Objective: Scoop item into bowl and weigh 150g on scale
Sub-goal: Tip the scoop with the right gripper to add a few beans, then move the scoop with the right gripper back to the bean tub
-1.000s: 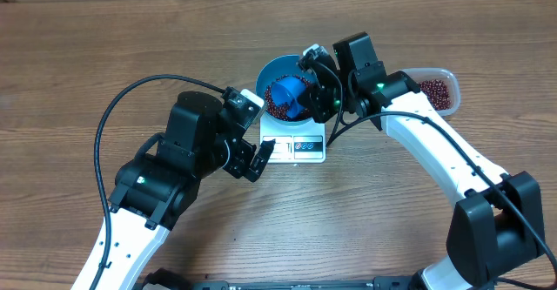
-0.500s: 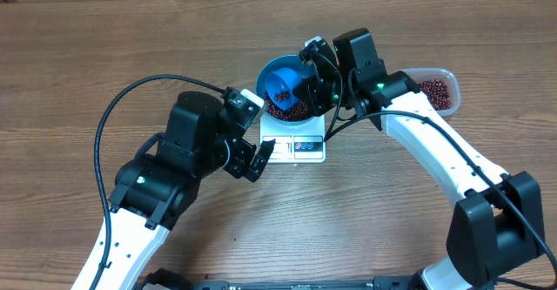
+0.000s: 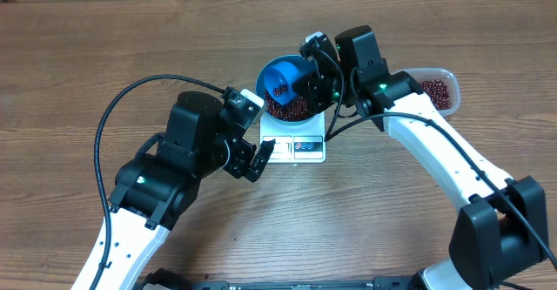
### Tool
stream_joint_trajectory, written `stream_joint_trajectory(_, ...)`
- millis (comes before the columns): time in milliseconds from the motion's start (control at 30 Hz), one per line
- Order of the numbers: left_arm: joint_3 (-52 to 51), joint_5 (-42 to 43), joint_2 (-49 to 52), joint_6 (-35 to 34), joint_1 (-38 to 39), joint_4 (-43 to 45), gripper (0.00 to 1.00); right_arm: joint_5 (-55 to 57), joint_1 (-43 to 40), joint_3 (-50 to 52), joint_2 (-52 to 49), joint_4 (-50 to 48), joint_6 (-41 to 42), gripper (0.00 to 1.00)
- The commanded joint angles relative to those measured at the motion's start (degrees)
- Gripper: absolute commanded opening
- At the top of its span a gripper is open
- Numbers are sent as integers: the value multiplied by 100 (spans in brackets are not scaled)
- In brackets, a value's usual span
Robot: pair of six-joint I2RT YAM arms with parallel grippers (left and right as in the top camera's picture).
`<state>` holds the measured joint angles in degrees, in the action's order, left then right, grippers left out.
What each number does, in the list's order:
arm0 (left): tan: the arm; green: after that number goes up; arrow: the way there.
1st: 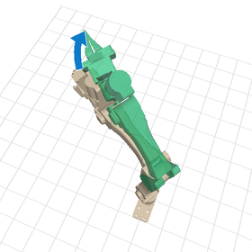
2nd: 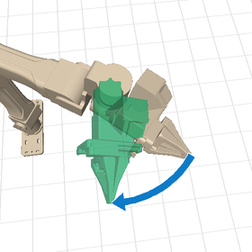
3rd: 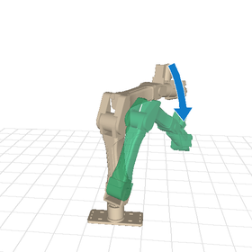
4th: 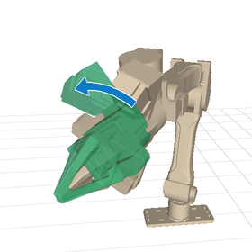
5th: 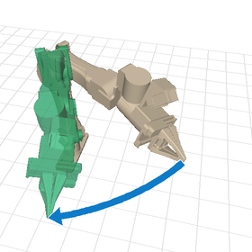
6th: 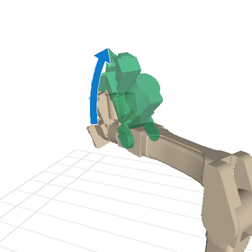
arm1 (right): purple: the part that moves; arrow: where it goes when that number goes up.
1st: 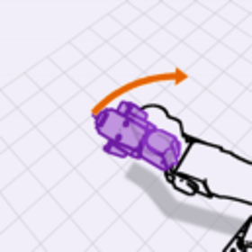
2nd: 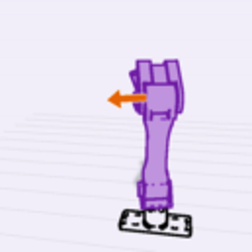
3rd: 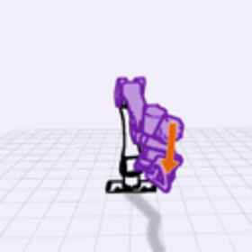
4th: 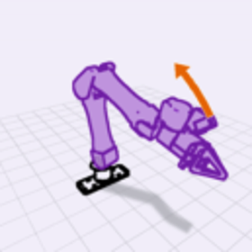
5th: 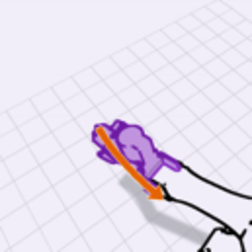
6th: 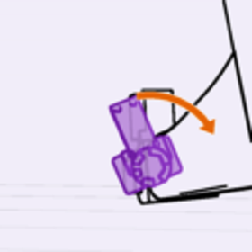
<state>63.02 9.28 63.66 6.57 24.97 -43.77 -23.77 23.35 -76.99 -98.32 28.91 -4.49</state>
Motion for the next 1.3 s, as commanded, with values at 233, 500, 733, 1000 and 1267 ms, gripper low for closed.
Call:
stream_joint_trajectory(233,-24,83,11,111,-24,4,100,35,4,0,310,-59,22,4)
stream_joint_trajectory(500,-24,83,11,111,-24,7,100,122,2,0,389,-59,17,4)
stream_joint_trajectory(733,-24,85,11,111,-24,4,99,162,-111,0,494,-52,20,4)
stream_joint_trajectory(1000,-24,85,11,111,-24,4,100,164,-352,0,686,-22,22,4)
stream_joint_trajectory(1267,-24,83,11,111,-24,4,100,164,-785,0,874,120,22,4)
